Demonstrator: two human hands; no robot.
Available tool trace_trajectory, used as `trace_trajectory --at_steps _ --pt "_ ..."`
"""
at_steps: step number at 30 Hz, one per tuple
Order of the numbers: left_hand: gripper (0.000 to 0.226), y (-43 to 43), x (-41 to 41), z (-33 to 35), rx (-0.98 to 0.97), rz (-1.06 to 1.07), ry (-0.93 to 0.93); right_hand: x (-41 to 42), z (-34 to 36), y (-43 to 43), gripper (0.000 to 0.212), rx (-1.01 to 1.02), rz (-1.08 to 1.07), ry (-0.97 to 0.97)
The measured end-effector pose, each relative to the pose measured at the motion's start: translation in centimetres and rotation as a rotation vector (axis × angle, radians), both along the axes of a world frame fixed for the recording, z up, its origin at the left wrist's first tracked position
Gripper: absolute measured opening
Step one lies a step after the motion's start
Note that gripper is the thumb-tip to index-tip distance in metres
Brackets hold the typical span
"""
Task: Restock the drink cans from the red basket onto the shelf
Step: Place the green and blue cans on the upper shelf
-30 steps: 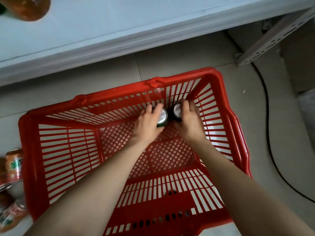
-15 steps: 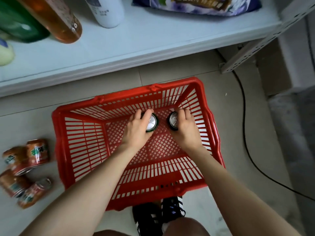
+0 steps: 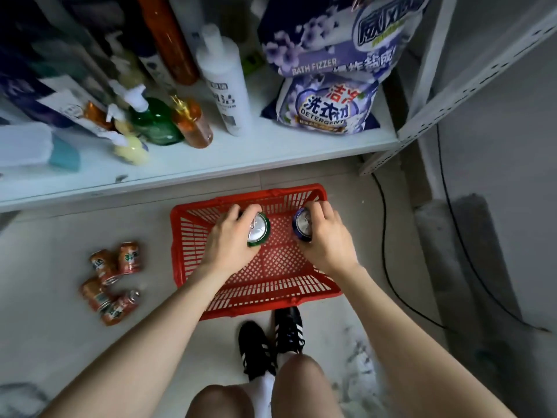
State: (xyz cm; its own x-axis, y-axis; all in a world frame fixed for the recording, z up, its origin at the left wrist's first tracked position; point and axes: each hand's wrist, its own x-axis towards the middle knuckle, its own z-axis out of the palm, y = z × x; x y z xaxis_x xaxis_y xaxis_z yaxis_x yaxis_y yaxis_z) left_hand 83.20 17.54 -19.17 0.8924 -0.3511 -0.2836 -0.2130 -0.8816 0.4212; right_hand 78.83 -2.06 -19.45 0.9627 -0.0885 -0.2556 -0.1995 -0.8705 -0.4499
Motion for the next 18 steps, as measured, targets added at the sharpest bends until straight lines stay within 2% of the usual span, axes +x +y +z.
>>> trace_trajectory --at_steps 13,18 --pt "0.076 1.4 -2.7 23.2 -0.047 -0.071 -0.09 -3.3 24.1 0.1 0.054 -0.032 0.095 -0.074" --pt "0.08 2.3 -4.9 31.4 -0.044 -0.099 -0.12 -5.1 33.0 0.7 0.067 -0.031 0.19 -0.154"
